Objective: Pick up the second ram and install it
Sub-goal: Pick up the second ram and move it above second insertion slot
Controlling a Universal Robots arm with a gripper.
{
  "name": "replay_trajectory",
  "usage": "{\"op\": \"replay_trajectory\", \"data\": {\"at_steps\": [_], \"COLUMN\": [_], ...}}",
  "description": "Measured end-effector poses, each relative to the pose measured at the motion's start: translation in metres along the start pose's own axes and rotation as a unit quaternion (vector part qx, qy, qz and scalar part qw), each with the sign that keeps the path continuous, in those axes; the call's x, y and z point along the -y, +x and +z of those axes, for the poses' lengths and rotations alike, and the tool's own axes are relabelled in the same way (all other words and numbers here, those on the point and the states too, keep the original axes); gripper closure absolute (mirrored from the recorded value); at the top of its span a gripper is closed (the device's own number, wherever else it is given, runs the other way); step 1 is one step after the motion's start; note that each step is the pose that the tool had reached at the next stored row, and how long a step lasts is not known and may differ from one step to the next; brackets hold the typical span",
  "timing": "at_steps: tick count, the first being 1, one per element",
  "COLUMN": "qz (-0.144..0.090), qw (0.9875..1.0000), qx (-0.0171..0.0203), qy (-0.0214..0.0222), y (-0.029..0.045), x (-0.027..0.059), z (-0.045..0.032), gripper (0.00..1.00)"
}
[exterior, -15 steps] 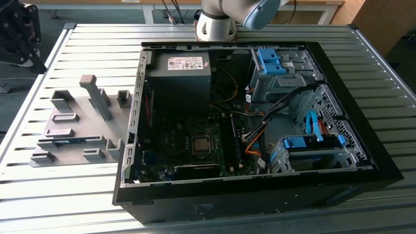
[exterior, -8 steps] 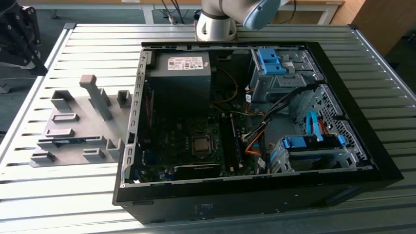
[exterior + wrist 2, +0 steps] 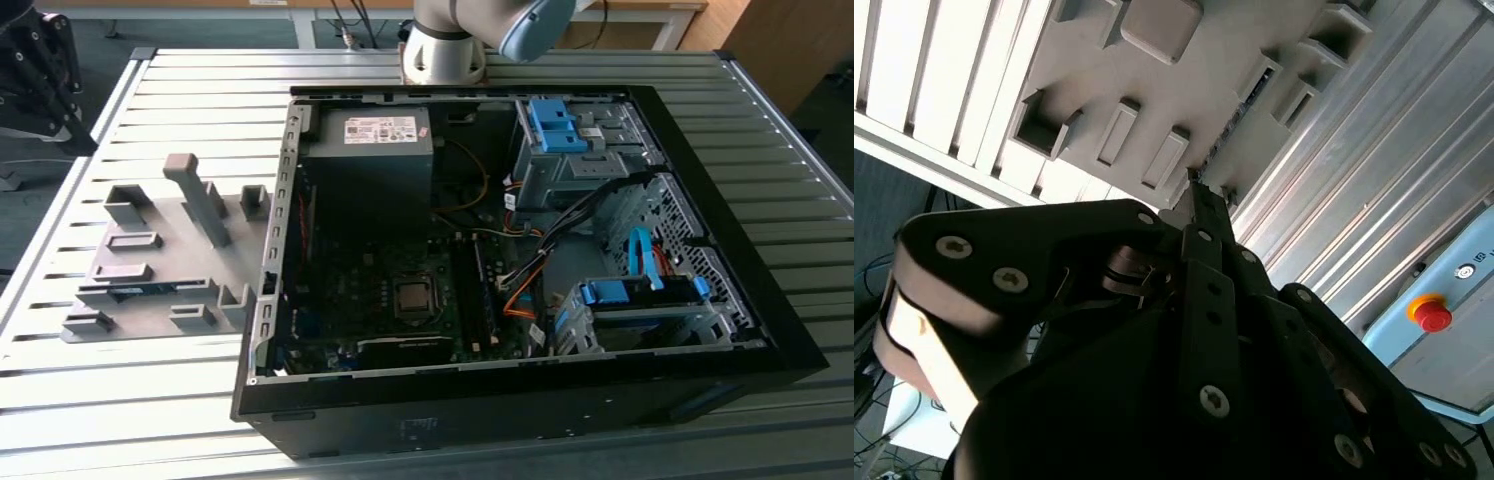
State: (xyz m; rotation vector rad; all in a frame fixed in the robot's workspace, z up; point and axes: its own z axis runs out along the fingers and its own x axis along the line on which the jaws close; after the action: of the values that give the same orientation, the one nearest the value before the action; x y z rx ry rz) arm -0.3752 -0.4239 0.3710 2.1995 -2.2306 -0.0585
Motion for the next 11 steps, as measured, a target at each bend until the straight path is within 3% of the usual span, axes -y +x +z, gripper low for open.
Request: {"op": "replay_trajectory", "data": {"at_steps": [6,11], "qz": [-0.003,-0.023], "qw": [1.0,0.9997], "qx": [-0.0001,-0.0007], "qy": [-0.0001,-0.0005], "y": [0.0001,0.0016], "x": [-0.0003,-0.0016], "z": [0.0002,0.0028], "gripper": [0.89,0.89]}}
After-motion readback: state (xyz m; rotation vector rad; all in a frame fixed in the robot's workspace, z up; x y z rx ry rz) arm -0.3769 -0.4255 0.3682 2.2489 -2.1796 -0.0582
